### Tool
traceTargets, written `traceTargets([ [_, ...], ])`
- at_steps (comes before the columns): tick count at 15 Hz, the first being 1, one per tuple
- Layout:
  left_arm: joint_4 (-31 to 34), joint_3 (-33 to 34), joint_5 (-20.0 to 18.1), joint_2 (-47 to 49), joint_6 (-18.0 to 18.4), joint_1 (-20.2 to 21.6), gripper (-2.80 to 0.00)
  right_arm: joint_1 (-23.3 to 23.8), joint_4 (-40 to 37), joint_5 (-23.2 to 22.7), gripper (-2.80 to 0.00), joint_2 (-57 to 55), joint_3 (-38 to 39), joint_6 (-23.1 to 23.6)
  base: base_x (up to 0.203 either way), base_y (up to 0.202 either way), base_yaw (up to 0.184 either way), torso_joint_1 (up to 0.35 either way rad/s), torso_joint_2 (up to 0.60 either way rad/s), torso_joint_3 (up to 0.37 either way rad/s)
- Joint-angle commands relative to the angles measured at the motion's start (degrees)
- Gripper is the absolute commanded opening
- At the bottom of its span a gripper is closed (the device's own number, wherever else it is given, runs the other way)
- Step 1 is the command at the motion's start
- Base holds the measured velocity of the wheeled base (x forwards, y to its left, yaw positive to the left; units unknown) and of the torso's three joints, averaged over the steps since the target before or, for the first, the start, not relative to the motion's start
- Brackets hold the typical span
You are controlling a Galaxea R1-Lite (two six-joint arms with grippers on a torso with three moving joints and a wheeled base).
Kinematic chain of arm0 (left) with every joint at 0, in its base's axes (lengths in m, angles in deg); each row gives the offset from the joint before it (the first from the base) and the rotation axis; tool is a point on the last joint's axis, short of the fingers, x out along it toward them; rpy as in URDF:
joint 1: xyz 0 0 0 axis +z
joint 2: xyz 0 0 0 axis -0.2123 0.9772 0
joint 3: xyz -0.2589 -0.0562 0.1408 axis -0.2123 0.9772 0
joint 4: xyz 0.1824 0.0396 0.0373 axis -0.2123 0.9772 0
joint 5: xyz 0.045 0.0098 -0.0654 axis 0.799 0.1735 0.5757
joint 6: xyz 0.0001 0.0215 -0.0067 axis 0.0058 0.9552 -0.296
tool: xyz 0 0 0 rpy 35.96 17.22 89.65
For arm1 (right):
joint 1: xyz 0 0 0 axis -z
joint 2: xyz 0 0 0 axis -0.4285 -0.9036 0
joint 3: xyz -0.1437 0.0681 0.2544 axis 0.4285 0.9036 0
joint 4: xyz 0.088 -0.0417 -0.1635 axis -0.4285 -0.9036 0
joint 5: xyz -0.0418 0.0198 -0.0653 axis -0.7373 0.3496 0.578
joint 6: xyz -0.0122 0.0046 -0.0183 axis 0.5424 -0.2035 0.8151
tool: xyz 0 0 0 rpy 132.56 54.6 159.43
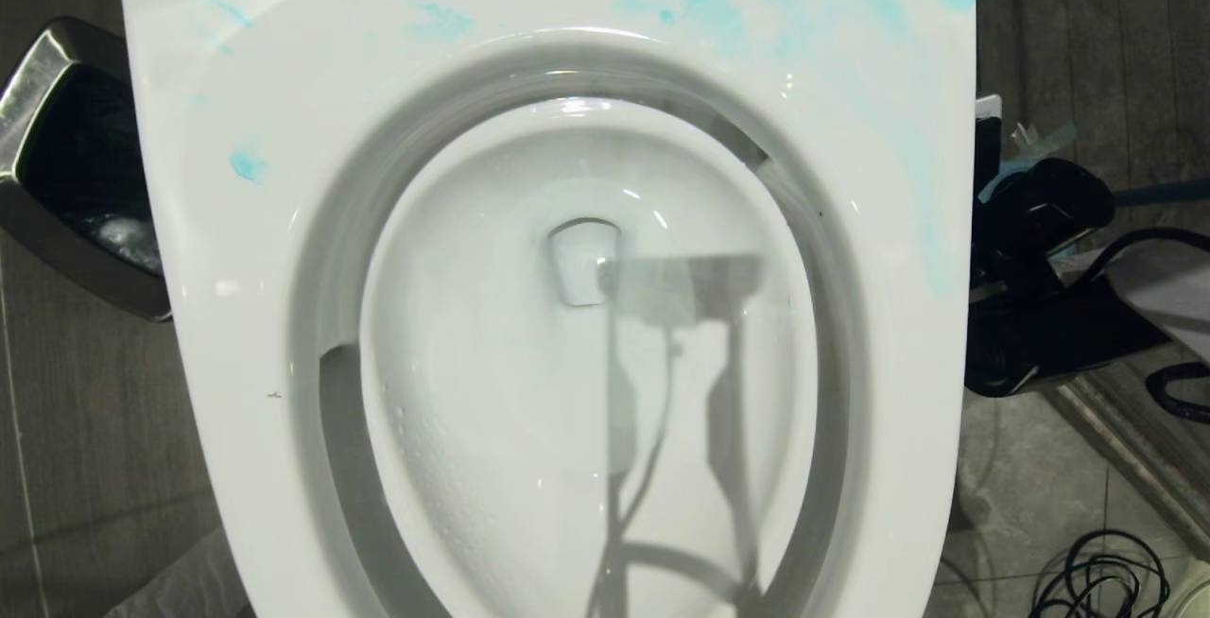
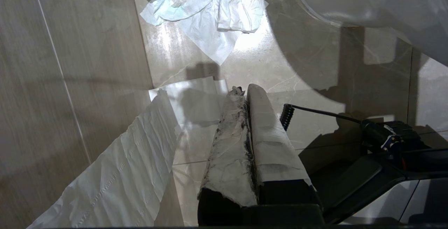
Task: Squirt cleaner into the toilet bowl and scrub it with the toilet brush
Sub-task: Pour in the cleaning agent
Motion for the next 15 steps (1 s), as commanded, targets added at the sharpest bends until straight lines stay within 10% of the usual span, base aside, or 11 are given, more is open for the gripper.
traceTargets([
  [1,0.01,0.00,-0.01,0.00,0.02,0.00,-2.80,-0.52,0.51,-0.11,0.00,-1.72,-3.08,0.19,0.000,0.000,0.000,0.000,0.00,0.000],
  [15,0.01,0.00,-0.01,0.00,0.02,0.00,-2.80,0.75,0.51,-0.21,0.00,-16.38,-34.10,1.00,0.000,0.000,0.000,0.000,0.00,0.000],
])
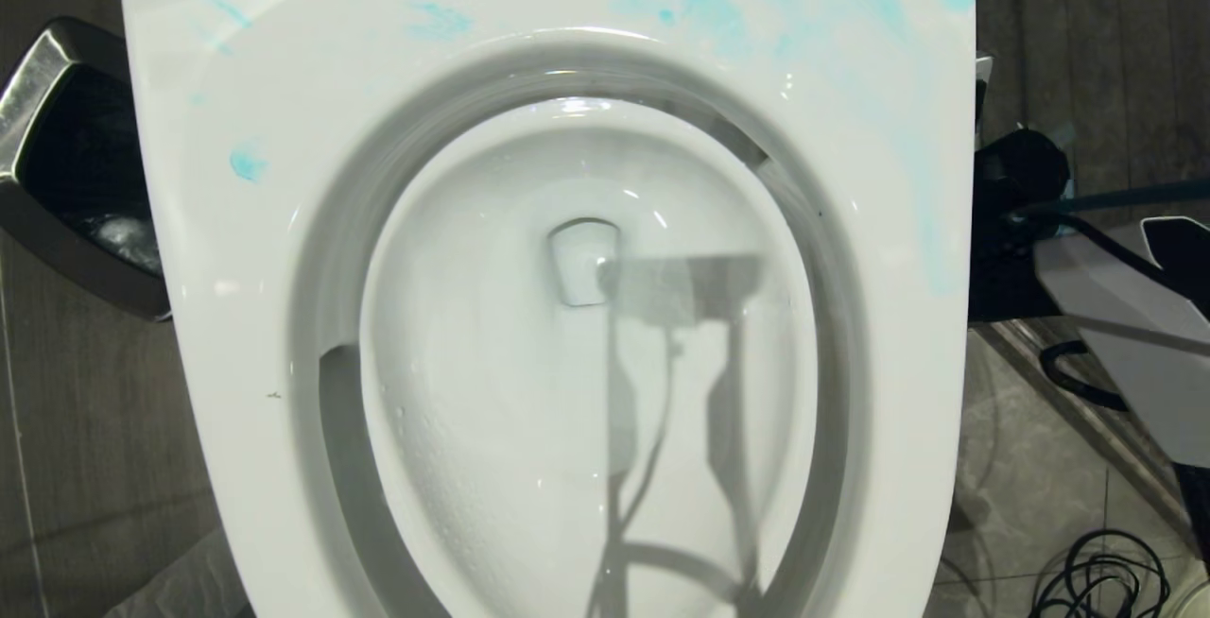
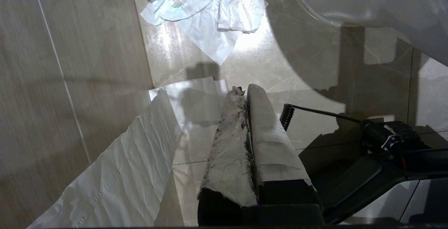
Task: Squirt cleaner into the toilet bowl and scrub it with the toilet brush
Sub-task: Pour in the cleaning agent
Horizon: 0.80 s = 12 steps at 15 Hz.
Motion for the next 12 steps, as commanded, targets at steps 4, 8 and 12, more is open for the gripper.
traceTargets([
  [4,0.01,0.00,-0.02,0.00,0.02,0.00,-2.80,-0.19,0.49,-0.20,0.00,-7.89,-12.54,0.26,0.000,0.000,0.000,0.000,0.00,0.000],
  [8,0.01,0.00,-0.02,0.09,0.02,0.00,-2.80,-0.48,-0.75,-2.24,0.00,-8.61,-12.89,1.13,0.000,0.000,0.000,0.000,0.00,0.000],
  [12,0.01,0.00,-0.02,0.00,0.02,0.00,-2.80,-0.66,-0.49,-2.33,0.00,-8.29,-12.89,1.67,0.000,0.000,0.000,0.000,0.00,0.000],
])
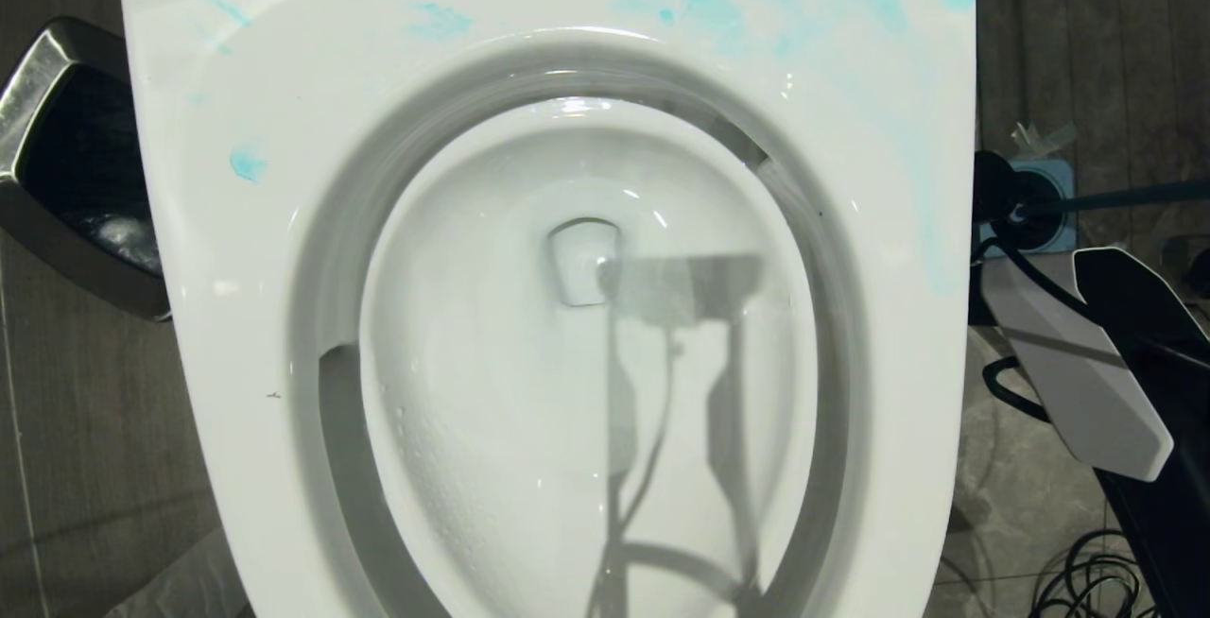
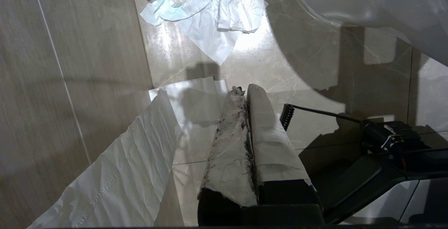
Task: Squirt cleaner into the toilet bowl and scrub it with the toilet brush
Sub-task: Pour in the cleaning agent
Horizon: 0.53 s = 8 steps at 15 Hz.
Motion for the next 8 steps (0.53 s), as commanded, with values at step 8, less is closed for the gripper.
traceTargets([
  [8,0.01,0.00,-0.01,0.00,0.02,0.00,-2.80,0.00,-0.49,-0.04,0.00,1.49,-0.27,0.71,0.000,0.000,0.000,0.000,0.00,0.000],
])
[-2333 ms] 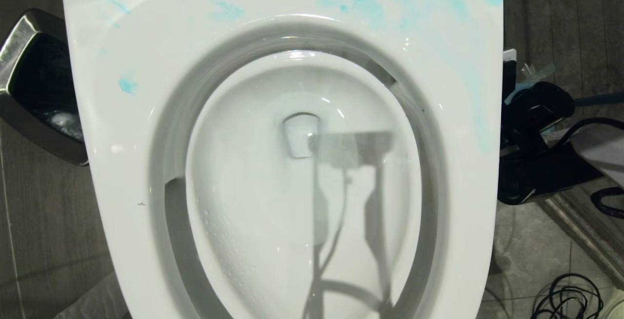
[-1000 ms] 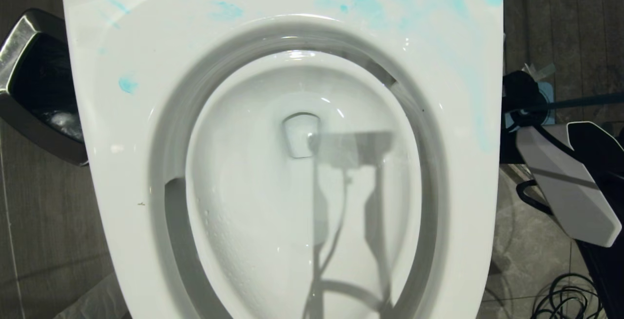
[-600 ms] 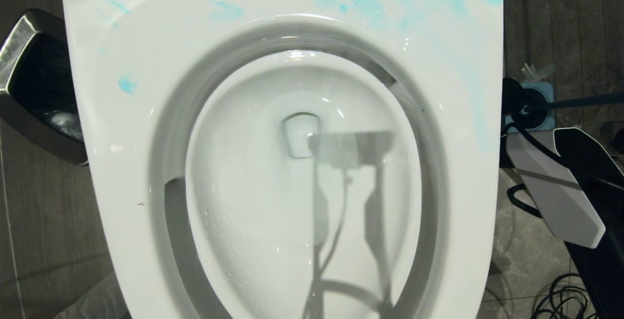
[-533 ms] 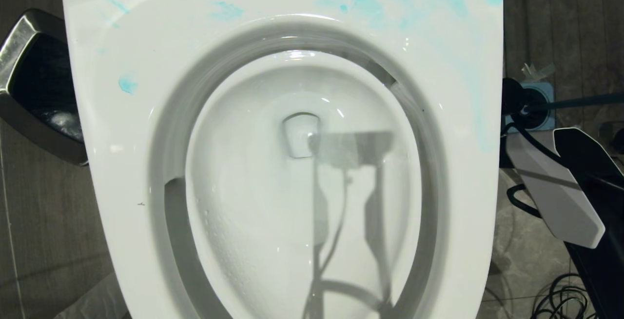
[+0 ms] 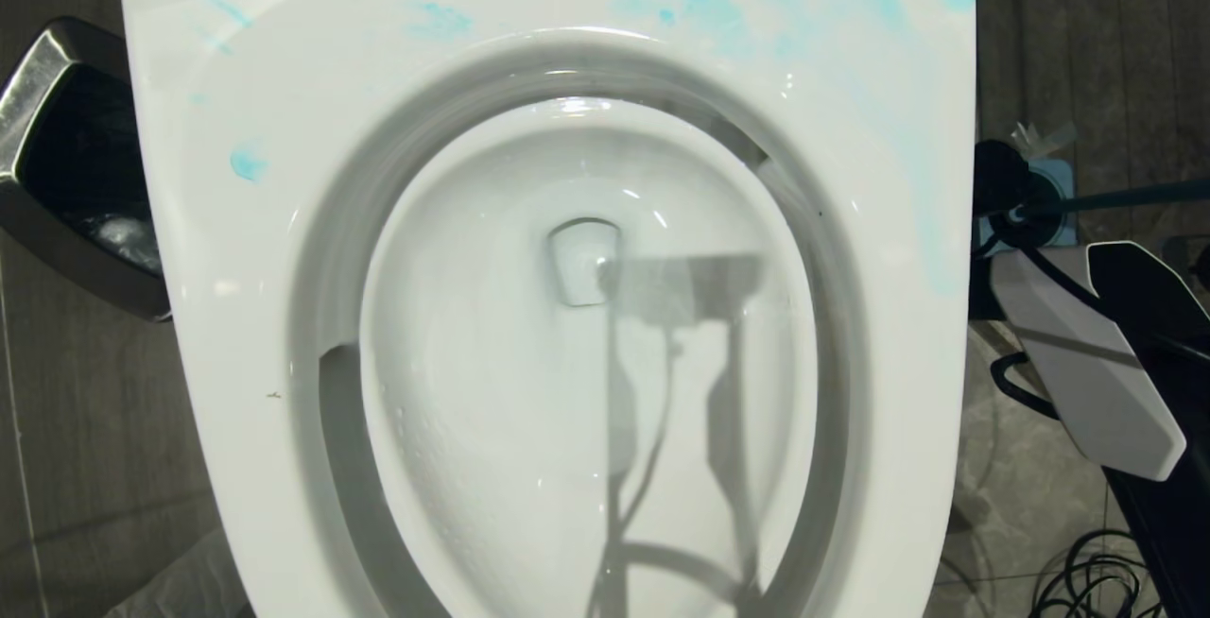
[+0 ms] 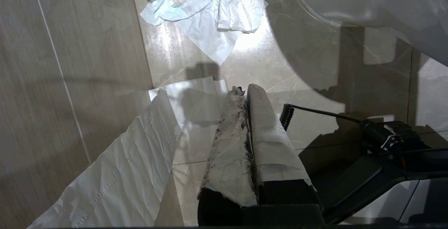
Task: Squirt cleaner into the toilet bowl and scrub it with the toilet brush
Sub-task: Pour in the cleaning agent
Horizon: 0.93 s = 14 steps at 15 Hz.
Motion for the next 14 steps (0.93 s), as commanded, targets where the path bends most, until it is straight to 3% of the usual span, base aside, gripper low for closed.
traceTargets([
  [1,0.02,0.00,0.07,0.00,0.04,0.00,-2.80,-0.02,0.45,-0.04,-2.80,0.26,-0.05,0.15,0.000,0.000,0.000,0.000,0.00,0.000],
  [14,0.02,0.00,-0.01,0.00,0.04,0.00,-2.80,0.15,0.45,0.92,-2.80,-0.89,0.73,-0.20,0.000,0.000,0.000,0.000,0.00,0.000],
])
